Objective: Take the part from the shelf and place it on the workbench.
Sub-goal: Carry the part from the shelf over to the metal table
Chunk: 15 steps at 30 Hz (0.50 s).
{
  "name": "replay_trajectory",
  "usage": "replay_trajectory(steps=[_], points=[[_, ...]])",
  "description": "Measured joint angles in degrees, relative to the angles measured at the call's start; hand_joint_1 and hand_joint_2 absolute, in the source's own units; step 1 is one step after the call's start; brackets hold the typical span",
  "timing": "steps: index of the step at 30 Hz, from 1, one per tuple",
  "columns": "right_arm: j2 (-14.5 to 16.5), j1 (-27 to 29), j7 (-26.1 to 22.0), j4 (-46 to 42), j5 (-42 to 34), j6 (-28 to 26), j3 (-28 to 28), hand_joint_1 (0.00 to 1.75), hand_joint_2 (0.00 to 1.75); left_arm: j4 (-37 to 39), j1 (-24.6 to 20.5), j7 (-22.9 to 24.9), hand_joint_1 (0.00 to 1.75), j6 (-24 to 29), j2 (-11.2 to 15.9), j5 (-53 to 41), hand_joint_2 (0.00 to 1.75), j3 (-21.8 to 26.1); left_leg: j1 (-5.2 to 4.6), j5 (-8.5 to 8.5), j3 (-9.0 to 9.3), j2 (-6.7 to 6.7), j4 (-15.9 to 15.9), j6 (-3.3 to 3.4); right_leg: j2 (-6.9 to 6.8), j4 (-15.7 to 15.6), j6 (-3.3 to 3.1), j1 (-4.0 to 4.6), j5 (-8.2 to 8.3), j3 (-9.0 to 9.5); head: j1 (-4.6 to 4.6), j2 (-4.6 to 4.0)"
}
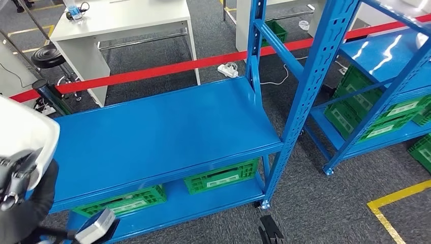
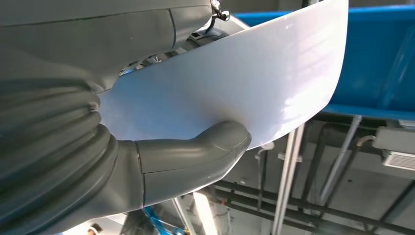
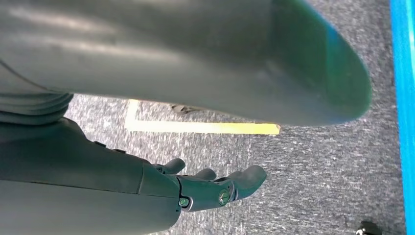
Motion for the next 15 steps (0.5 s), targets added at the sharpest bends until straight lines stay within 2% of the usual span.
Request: replay_trajectory(steps=[1,2,3,4,5,6,7,8,9,10,12,13,14,15], points=[[-0.2,0.0,-0.2,0.0,0.4,0.0,0.3,0.00,0.00,-1.3,1.3,-0.3,1.75,0.0,0.0,0.1,1.75,0.6,-0.05,-2.63,-0.84,0.00,3.4,0.03,-0.09,0.0,-0.22,0.21,0.41,-0.56,-0.07,0.00],[-0.5,0.0,-0.4,0.0,0.9,0.1,0.6,0.00,0.00,-2.5,2.5,-0.8,1.75,0.0,0.0,0.3,1.75,1.1,-0.13,-4.53,-1.41,-0.01,6.5,0.13,-0.19,0.0,-0.39,0.47,0.84,-1.18,-0.13,0.00],[-0.7,0.0,-0.6,0.0,1.4,0.1,1.0,0.00,0.00,-3.6,3.8,-1.6,1.75,0.0,0.0,0.6,1.75,1.8,-0.24,-5.39,-1.38,-0.01,8.5,0.34,-0.30,0.0,-0.51,0.77,1.30,-1.76,-0.14,0.00],[-1.0,0.0,-0.9,0.0,1.9,0.1,1.4,0.00,0.00,-4.6,5.0,-2.7,1.75,0.0,-0.1,1.2,1.75,2.4,-0.40,-5.14,-0.51,-0.01,8.8,0.70,-0.37,0.0,-0.59,1.07,1.76,-2.32,-0.14,0.00],[-1.2,0.0,-1.2,0.0,2.2,0.1,1.8,0.00,0.00,-5.5,6.2,-4.2,1.75,0.0,-0.3,2.0,1.75,3.1,-0.66,-4.14,1.31,-0.02,7.2,1.26,-0.38,0.0,-0.62,1.36,2.23,-2.85,-0.15,0.00],[-1.5,-0.1,-1.6,0.0,2.1,0.1,2.0,0.00,0.00,-6.3,7.1,-6.1,1.75,0.0,-0.8,3.0,1.75,3.9,-1.09,-3.12,4.02,-0.03,3.9,2.06,-0.40,0.0,-0.61,1.55,2.70,-3.25,-0.13,0.00],[-1.6,-0.1,-2.1,0.0,1.9,0.1,2.2,0.00,0.00,-7.0,7.9,-8.2,1.75,0.0,-1.5,3.9,1.75,4.8,-1.49,-2.85,6.80,0.06,0.1,2.83,-0.42,-0.1,-0.49,1.72,3.15,-3.59,-0.10,0.00],[-1.8,-0.2,-2.5,0.0,1.4,0.0,2.3,0.00,0.00,-7.7,8.6,-10.1,1.75,0.0,-2.5,4.6,1.75,5.8,-1.94,-2.62,9.04,0.23,-3.0,3.31,-0.47,-0.3,-0.26,1.71,3.61,-3.72,-0.11,0.00],[-1.9,-0.4,-2.9,0.0,0.9,0.0,2.3,0.00,0.00,-8.4,9.4,-11.6,1.75,0.0,-3.5,4.9,1.75,6.8,-2.36,-2.68,10.39,0.39,-5.3,3.65,-0.52,-0.6,0.08,1.56,4.07,-3.69,-0.10,0.00],[-2.0,-0.5,-3.1,0.0,0.4,0.0,2.3,0.00,0.00,-9.0,10.1,-12.4,1.75,0.0,-4.5,4.9,1.75,7.6,-2.61,-2.62,10.71,0.55,-6.3,3.73,-0.57,-1.0,0.50,1.41,4.56,-3.59,-0.11,0.00],[-2.1,-0.7,-3.3,0.0,-0.1,0.1,2.3,0.00,0.00,-10.0,11.4,-13.0,1.75,0.0,-6.2,4.6,1.75,8.8,-2.77,-1.23,10.48,0.73,-7.4,4.00,-0.62,-1.7,1.28,1.15,5.37,-3.38,-0.13,0.00],[-2.2,-0.7,-3.2,0.0,-0.2,0.1,2.3,0.00,0.00,-10.5,11.9,-13.2,1.75,0.0,-7.0,4.5,1.75,9.3,-2.63,-0.40,10.37,0.82,-8.1,4.25,-0.62,-1.5,1.52,1.22,4.81,-3.54,-0.09,0.00],[-2.3,-0.6,-3.1,0.0,-0.2,0.2,2.3,0.00,0.00,-11.0,12.4,-13.2,1.75,0.0,-7.7,4.4,1.75,9.6,-2.45,0.47,10.16,0.90,-8.8,4.57,-0.59,-0.4,1.69,1.34,3.27,-3.96,-0.02,0.00],[-2.4,-0.6,-2.8,0.0,-0.2,0.2,2.3,0.00,0.00,-11.4,12.8,-13.3,1.75,0.0,-8.4,4.4,1.75,9.8,-2.28,1.28,9.76,0.97,-9.1,4.80,-0.57,1.8,1.77,1.42,0.86,-4.64,0.07,0.00]])
